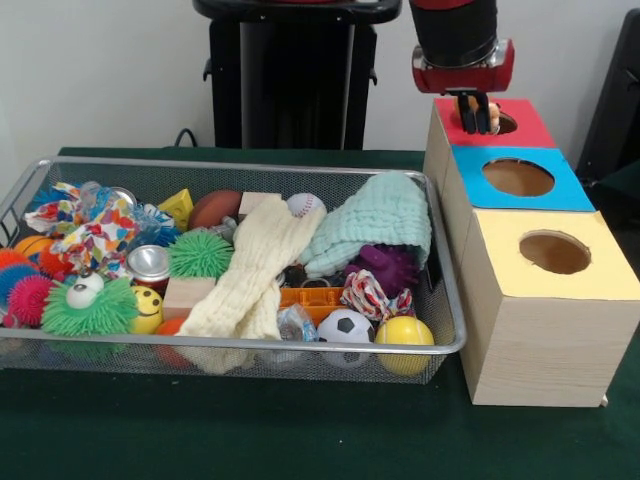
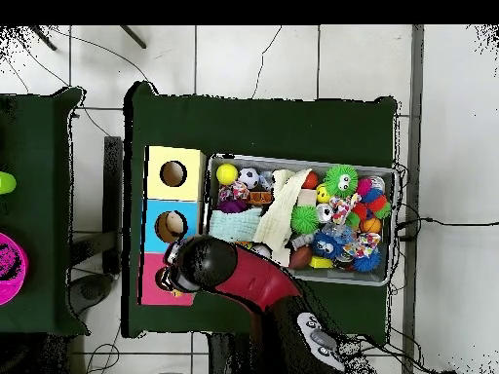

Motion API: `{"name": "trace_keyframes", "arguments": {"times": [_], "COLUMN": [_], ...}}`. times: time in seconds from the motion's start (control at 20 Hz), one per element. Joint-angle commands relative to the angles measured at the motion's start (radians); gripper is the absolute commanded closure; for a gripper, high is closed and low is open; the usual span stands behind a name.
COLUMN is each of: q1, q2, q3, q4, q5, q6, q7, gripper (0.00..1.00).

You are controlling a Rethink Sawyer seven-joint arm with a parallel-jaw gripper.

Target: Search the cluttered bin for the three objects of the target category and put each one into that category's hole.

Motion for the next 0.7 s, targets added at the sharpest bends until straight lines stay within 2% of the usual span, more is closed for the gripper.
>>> {"name": "trace_keyframes", "arguments": {"times": [0.05,0.3,0.7], "q1": [0.034,0.056,0.089], "q2": [0.011,0.006,0.025], "q3": [-0.043,-0.107,-0.198], "q4": [0.001,-0.033,-0.070], "q5": [-0.011,-0.049,-0.110], "q6": [0.103,0.168,0.165], "q7": [0.217,0.210,0.202], "gripper": [1.00,1.00,1.00]}}
